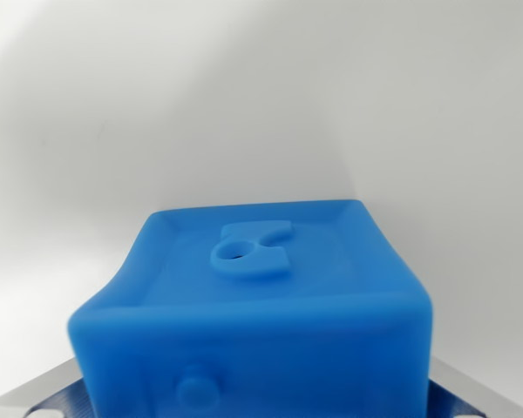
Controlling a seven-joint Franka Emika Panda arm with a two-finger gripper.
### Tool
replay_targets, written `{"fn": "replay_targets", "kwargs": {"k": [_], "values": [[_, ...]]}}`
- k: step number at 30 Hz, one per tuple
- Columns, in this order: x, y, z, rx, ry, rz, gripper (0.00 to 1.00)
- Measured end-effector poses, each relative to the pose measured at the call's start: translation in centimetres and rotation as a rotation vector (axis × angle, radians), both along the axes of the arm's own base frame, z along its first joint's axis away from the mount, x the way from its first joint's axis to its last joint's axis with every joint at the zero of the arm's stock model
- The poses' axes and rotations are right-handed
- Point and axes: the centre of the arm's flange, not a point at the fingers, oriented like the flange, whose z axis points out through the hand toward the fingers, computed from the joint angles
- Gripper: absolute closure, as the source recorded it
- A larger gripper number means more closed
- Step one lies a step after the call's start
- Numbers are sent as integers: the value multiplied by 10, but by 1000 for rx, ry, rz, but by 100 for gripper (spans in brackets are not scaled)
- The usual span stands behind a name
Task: Stack cube
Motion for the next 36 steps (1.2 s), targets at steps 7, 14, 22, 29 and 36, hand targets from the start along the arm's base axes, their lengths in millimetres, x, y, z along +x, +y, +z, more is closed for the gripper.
{"fn": "replay_targets", "kwargs": {"k": [7,14,22,29,36], "values": [[0,0,0,0,0,0,100],[0,0,0,0,0,0,100],[1,0,6,0,-4,-1,100],[1,0,13,1,-4,-2,100],[1,0,26,1,-6,-2,100]]}}
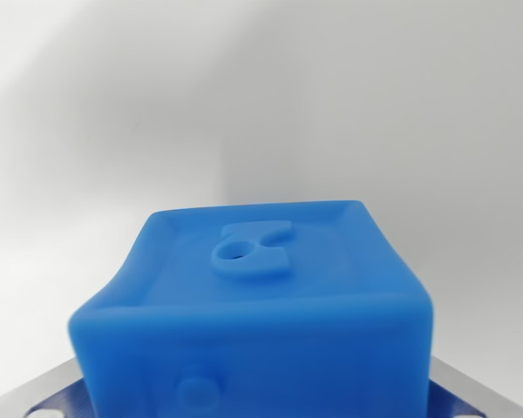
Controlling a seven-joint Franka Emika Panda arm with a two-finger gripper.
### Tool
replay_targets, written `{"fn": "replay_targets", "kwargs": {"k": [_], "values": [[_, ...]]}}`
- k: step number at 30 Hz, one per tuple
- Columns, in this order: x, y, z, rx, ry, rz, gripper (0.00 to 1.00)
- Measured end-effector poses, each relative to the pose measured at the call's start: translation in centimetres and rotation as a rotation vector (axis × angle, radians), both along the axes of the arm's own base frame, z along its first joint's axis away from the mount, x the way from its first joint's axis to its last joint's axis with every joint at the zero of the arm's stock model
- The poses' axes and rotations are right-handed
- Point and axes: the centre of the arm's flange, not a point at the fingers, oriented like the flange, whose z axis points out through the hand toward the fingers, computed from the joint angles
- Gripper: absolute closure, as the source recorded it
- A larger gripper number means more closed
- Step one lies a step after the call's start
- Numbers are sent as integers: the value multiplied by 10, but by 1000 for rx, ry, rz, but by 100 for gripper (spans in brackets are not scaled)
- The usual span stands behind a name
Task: Stack cube
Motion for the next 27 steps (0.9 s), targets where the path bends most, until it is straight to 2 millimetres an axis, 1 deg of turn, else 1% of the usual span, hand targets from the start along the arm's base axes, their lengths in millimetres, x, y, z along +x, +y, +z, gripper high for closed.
{"fn": "replay_targets", "kwargs": {"k": [10,27], "values": [[0,0,19,0,-1,1,100],[0,0,65,0,-4,1,100]]}}
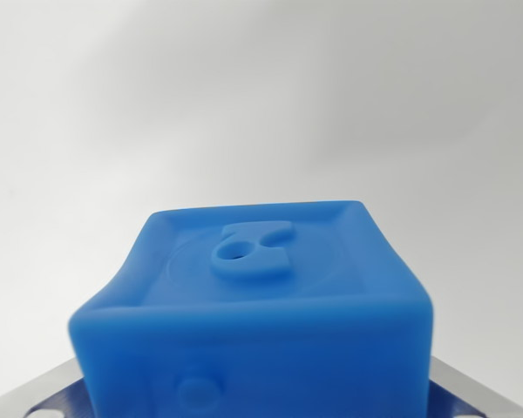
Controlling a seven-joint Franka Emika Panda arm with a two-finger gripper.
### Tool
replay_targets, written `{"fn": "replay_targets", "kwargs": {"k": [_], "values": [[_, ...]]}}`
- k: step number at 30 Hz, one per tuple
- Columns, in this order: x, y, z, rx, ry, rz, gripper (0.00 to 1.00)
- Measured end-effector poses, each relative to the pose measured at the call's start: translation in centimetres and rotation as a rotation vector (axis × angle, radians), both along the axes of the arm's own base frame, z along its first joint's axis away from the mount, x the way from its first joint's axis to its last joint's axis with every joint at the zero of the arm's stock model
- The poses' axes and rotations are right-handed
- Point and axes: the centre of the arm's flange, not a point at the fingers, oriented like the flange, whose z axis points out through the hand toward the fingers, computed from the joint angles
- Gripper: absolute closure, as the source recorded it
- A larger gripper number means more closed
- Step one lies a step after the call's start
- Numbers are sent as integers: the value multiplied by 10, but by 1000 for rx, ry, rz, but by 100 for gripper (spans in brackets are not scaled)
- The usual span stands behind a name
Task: Stack cube
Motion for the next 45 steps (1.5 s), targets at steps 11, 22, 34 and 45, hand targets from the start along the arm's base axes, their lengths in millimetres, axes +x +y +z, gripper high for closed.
{"fn": "replay_targets", "kwargs": {"k": [11,22,34,45], "values": [[0,0,34,0,-2,0,100],[-2,12,45,3,5,0,100],[-3,34,48,4,5,1,100],[-5,55,50,4,7,4,100]]}}
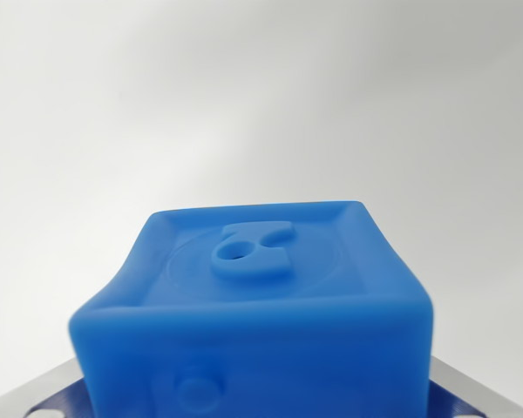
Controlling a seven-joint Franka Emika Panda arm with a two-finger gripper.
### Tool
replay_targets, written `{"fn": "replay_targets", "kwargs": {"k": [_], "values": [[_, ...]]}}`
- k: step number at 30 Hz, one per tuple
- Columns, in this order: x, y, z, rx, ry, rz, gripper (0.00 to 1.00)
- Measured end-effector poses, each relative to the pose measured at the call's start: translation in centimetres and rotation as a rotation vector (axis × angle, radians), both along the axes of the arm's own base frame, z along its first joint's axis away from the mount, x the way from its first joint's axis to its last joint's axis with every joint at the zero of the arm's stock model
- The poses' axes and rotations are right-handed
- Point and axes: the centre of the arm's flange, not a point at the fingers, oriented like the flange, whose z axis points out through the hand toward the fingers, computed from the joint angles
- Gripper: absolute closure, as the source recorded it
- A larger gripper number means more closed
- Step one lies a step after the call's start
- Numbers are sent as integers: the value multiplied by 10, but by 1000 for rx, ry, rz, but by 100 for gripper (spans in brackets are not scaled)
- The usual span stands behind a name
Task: Stack cube
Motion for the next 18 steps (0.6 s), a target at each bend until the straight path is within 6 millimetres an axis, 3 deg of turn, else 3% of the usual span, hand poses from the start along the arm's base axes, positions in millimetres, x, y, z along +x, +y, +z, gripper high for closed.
{"fn": "replay_targets", "kwargs": {"k": [18], "values": [[-2,34,3,0,1,3,100]]}}
